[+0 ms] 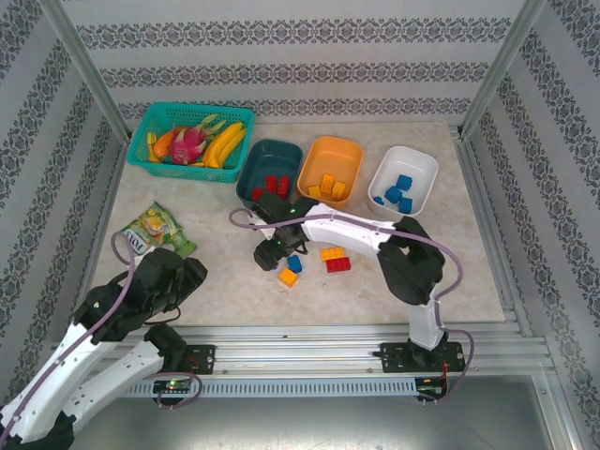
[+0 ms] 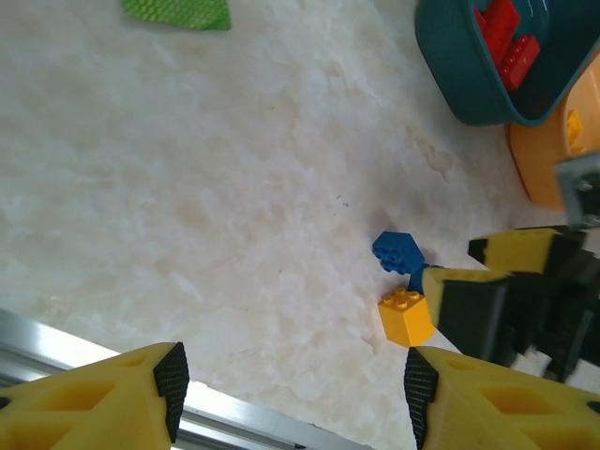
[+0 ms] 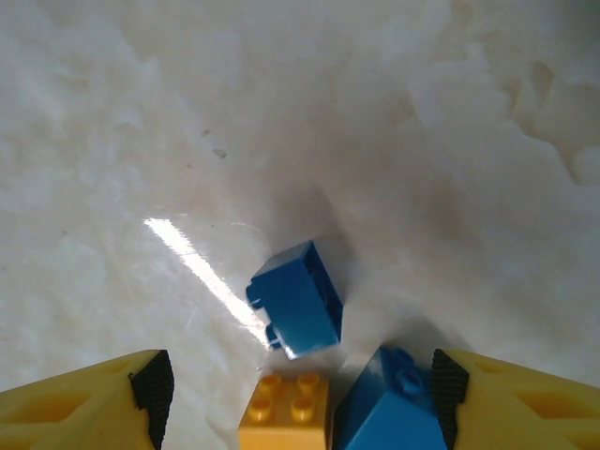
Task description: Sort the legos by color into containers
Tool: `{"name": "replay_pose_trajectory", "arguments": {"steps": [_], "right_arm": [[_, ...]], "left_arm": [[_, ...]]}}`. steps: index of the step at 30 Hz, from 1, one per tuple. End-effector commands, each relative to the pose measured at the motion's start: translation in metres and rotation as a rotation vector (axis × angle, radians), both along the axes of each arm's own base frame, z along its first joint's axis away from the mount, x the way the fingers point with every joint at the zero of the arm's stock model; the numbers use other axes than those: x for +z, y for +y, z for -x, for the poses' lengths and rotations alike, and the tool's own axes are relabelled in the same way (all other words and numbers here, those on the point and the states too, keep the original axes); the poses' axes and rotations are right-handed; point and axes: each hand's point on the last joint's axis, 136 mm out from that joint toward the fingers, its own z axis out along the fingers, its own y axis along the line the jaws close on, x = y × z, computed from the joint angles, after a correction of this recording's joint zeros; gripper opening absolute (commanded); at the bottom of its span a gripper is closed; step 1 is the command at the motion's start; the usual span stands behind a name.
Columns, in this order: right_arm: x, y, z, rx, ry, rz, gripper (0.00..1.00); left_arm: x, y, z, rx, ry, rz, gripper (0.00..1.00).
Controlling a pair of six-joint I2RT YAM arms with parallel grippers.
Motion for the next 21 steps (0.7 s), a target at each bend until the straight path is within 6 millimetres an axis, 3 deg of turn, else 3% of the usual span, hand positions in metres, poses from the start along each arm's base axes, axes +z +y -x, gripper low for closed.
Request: {"name": "replay_pose_trajectory", "arguments": {"steps": [1, 6, 14, 17, 21], "right_arm": [[-0.012, -0.004, 0.005, 0.062, 0.020, 0.103, 0.74], [-0.032, -0.001, 0.001, 0.060, 0.054, 0.156, 0.62], [-0.046, 0.005, 0.005, 0.064, 0.084, 0.166, 0.46], [-0.045, 0.006, 0.004, 0.057, 0.078, 0.164, 0.37], [-0.026, 0.008, -0.003, 0.040, 0.031, 0.134, 0.25]], "left_arm": [[-0.008, 0.012, 0.011, 0.052, 0.035, -0.014, 0.65], [-0.003, 0.005, 0.007, 0.025, 0.006, 0.009, 0.64], [-0.001, -0.004, 0.000, 0.005, -0.017, 0.042, 0.63], [-0.001, -0.006, -0.002, -0.002, -0.022, 0.044, 0.63], [0.006, -0.020, -0.012, -0.062, -0.053, 0.063, 0.63]]}}
